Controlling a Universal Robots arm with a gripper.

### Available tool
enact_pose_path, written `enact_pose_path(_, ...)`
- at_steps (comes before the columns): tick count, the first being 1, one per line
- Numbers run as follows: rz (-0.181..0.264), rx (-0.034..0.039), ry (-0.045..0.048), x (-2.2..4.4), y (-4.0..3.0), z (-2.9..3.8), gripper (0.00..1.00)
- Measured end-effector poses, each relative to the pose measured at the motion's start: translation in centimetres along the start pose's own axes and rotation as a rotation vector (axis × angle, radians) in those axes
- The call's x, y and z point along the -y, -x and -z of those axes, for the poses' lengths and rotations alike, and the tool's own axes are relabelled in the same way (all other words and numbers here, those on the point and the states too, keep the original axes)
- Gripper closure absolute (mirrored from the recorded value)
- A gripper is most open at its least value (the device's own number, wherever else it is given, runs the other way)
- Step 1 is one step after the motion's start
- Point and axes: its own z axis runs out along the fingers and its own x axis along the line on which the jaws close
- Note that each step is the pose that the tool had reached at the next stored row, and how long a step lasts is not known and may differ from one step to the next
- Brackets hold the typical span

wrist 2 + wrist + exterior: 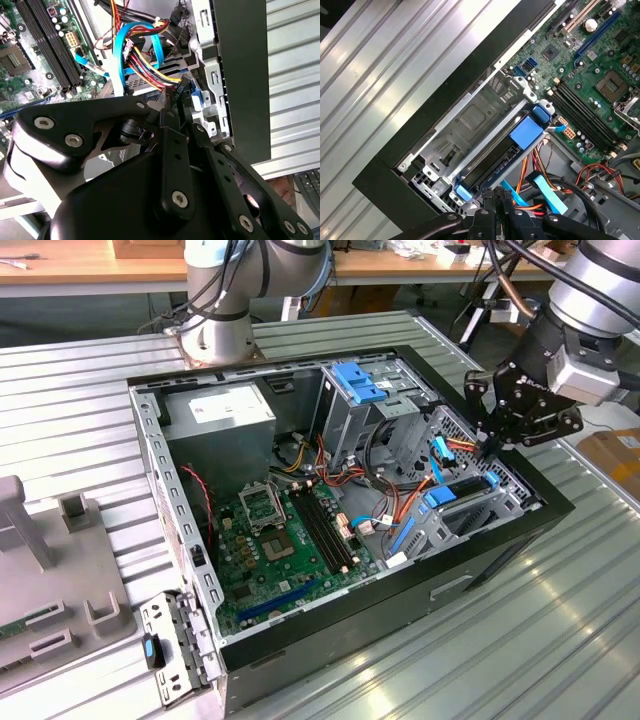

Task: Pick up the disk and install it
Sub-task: 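Insert the first disk wire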

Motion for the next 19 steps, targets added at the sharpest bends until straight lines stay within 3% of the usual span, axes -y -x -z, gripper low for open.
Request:
enact_pose_path(6,-0.11,-0.0023,0.0007,0.0,0.01,-0.02,0.83)
enact_pose_path(13,-0.133,-0.0027,0.0008,-0.01,0.02,-0.03,0.83)
enact_pose_path(19,-0.232,-0.0047,0.0014,-0.02,0.02,-0.09,0.83)
